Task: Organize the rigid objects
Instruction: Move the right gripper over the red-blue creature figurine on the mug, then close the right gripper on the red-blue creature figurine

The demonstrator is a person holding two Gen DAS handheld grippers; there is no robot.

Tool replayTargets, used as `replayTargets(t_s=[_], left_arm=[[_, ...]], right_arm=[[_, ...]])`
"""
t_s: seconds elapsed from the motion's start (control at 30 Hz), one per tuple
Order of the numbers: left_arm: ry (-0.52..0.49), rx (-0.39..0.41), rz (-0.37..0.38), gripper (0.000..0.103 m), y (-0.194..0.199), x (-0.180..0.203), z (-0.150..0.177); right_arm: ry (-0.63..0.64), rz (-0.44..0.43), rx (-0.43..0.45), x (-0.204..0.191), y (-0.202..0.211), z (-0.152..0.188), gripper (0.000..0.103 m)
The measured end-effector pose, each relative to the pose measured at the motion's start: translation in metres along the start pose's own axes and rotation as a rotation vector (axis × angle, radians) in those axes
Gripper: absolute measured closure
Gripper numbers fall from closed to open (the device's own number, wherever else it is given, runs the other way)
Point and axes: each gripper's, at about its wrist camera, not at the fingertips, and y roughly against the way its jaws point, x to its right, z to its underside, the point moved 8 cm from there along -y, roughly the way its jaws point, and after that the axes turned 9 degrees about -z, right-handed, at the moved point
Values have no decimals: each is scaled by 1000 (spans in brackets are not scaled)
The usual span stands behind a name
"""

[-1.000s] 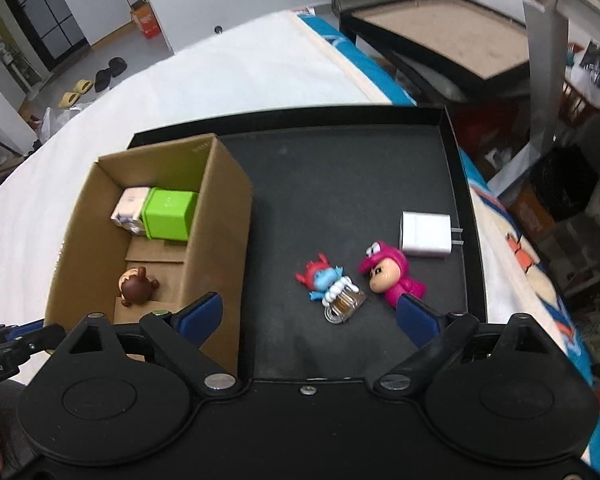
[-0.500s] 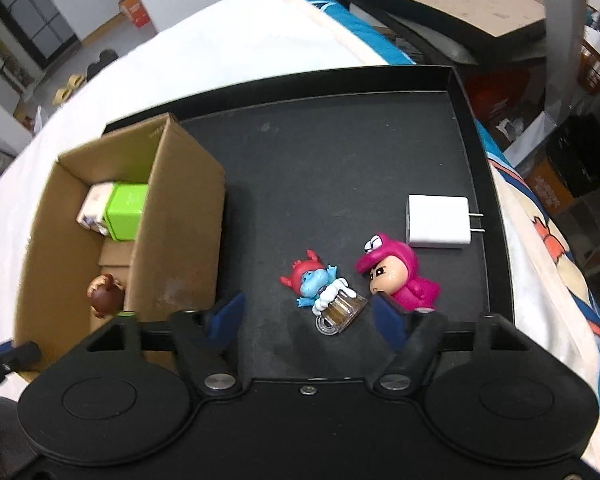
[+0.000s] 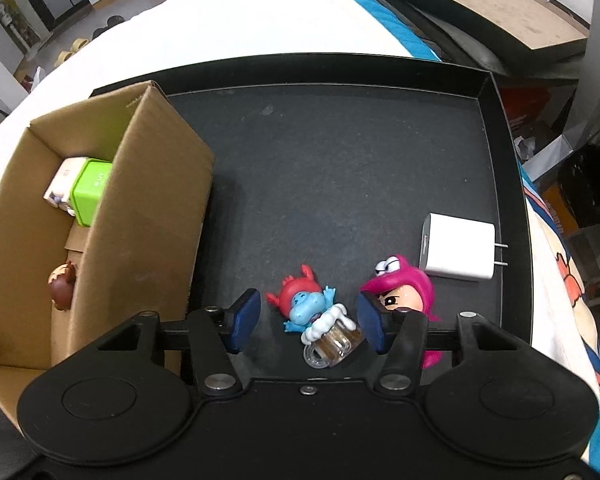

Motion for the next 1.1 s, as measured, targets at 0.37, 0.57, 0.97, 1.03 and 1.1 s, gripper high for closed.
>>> replayTargets(t_s=[0.37,0.57,0.97,1.03,1.1], left_arm=[[-4,0,-8,82,1,0,0],[-6,3,-10,82,2,1,0],[-7,2,-12,82,2,0,1],[-6,2,-11,82,2,0,1],[-4,1,-8,82,2,-1,0]], right_arm=[[-16,1,-52,1,-9,7,56],[-53,-21,-100,1,-12,13,57],[-55,-23,-58,11,-3,8,56],[-41,-8,-58,10,-5,8,56],[-39,8,-48,9,-5,7,56]])
